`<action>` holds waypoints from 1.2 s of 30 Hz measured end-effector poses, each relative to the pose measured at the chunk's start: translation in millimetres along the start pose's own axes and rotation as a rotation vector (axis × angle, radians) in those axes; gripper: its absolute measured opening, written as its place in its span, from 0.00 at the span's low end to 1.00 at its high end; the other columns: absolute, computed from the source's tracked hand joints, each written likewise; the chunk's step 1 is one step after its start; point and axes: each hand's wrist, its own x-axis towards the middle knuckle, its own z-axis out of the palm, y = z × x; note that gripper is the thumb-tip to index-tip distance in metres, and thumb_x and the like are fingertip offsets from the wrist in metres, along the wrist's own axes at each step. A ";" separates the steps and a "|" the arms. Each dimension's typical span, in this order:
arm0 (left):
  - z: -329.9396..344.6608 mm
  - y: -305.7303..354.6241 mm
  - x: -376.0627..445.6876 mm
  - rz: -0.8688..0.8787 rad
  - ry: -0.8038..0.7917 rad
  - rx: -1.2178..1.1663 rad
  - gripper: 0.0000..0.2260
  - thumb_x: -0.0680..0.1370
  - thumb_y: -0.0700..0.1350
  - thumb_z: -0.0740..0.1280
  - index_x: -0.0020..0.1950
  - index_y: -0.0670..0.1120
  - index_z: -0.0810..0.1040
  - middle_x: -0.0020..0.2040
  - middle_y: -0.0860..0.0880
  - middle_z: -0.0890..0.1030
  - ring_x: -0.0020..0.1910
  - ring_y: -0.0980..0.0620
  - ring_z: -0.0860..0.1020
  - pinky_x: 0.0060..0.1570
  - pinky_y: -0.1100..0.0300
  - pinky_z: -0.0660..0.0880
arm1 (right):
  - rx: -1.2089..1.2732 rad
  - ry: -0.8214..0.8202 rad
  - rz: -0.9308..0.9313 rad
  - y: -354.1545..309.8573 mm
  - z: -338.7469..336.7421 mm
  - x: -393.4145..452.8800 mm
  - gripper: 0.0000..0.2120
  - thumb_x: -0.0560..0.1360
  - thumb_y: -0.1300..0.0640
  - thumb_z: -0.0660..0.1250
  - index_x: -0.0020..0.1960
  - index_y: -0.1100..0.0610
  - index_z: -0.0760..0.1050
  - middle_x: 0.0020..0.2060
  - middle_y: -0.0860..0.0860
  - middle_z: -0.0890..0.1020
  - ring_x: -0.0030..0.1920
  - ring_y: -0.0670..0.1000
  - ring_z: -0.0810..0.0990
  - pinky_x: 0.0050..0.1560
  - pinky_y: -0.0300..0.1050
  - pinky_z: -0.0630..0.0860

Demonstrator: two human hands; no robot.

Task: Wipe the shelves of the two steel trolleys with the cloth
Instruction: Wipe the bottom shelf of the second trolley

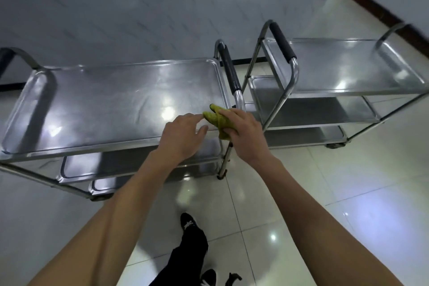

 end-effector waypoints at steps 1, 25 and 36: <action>-0.1 2.9 15.6 0.003 0.005 -0.026 0.18 0.83 0.56 0.60 0.71 0.53 0.74 0.66 0.50 0.79 0.63 0.45 0.77 0.60 0.47 0.72 | -0.006 0.006 -0.012 5.0 -2.5 13.0 0.23 0.79 0.61 0.67 0.72 0.47 0.72 0.67 0.49 0.76 0.67 0.54 0.72 0.67 0.59 0.67; 17.4 46.0 293.9 -0.209 0.100 -0.489 0.12 0.82 0.52 0.63 0.64 0.55 0.79 0.47 0.57 0.83 0.44 0.63 0.78 0.37 0.77 0.66 | 0.002 -0.068 -0.131 125.9 -19.8 278.4 0.23 0.78 0.63 0.67 0.72 0.52 0.73 0.70 0.49 0.75 0.67 0.55 0.71 0.64 0.56 0.67; 60.6 3.7 306.7 -0.395 0.057 -0.543 0.15 0.79 0.46 0.67 0.63 0.61 0.79 0.32 0.54 0.76 0.33 0.57 0.74 0.34 0.66 0.67 | 0.283 -0.225 -0.056 157.6 22.3 281.6 0.20 0.83 0.55 0.61 0.75 0.56 0.69 0.72 0.53 0.73 0.72 0.53 0.69 0.74 0.58 0.63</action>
